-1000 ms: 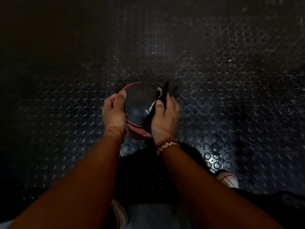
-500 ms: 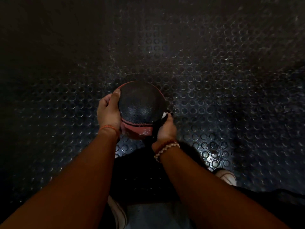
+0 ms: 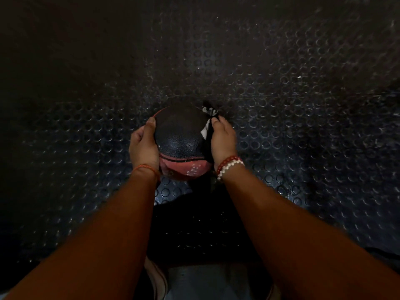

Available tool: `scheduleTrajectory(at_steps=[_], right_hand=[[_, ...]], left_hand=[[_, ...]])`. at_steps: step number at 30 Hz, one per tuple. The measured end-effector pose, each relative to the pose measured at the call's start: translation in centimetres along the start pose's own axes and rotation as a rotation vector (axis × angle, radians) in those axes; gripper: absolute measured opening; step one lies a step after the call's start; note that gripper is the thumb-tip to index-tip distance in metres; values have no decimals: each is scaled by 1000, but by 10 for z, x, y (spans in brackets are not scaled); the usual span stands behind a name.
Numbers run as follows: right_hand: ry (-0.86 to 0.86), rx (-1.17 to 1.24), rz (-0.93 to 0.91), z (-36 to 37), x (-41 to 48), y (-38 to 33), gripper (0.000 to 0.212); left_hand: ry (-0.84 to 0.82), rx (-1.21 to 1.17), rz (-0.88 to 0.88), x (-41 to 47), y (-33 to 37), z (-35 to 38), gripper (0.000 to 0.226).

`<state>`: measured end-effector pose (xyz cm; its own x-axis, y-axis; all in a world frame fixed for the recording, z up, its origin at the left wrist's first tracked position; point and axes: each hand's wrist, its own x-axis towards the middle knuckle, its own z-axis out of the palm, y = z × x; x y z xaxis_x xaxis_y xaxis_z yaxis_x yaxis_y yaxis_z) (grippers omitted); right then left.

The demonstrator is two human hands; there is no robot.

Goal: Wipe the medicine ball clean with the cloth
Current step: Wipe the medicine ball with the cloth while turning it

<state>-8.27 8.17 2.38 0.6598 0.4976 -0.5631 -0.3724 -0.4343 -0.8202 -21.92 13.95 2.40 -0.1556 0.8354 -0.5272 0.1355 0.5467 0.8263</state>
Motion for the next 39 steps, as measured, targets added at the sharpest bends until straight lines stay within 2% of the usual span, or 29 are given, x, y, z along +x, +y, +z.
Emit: scheduleTrajectory(at_steps=[2,4,8,10,12,14,17,19,20,24,27,30,34,37,39], right_hand=[[-24,215,279,-8,6,5,26],[-52,272,465,-16,4,10,26],[-94,135,461,-27,2,8,27],[-103,-43,428,-32,6,8,45],[-92,-142,418,-37,7,10,55],[-58,-173,396,-39,4,11,52],[-1,-151,236,-34,-14,14,51],[83,-95,84,-31,-33,19,57],[91,-143,-24,-31,-42,20,55],[4,-441,-456,-29,-53,19,53],[-50,-530,-532,-23,-34,10,49],[-122,-430,-406,-22,-5,-6,38],[-95,35,126,-30,19,-4,24],[-17,283,445,-42,4,9,29],[66,368,494,-39,-9,22,36]], left_hand=[[-23,22,-6,2,-3,0,54],[-19,61,-24,5,1,-2,51],[-262,1,-270,14,4,-13,89],[-224,99,-305,15,-6,-20,98],[-140,290,-259,8,-6,-24,93],[-119,419,-186,-4,2,-21,83],[-99,461,13,-15,6,-8,61],[-157,394,169,-23,4,-1,47],[-195,382,215,-26,3,3,44],[-232,344,243,-22,2,11,49],[-188,315,169,-18,4,11,68],[-135,294,131,-18,5,13,69],[-109,264,105,-16,6,18,53],[-95,251,94,-14,5,21,47],[-95,253,93,-14,6,23,43]])
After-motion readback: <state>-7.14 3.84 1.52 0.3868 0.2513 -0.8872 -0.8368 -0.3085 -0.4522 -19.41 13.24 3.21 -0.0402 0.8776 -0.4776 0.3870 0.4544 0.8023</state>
